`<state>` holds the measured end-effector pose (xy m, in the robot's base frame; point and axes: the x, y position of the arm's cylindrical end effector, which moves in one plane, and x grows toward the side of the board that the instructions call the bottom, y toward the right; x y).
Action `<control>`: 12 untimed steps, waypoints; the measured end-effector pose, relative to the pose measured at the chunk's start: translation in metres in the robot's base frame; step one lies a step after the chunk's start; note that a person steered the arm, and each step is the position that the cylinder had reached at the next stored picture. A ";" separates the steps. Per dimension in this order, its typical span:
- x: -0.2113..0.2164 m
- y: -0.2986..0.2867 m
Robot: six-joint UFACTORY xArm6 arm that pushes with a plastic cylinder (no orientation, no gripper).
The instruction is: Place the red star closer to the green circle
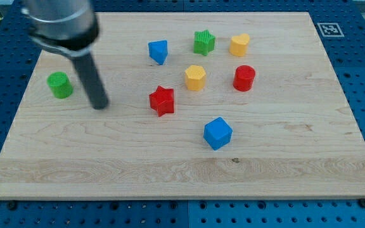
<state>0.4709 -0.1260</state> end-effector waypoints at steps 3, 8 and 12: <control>0.035 0.178; -0.004 0.088; -0.004 -0.020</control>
<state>0.4667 -0.1461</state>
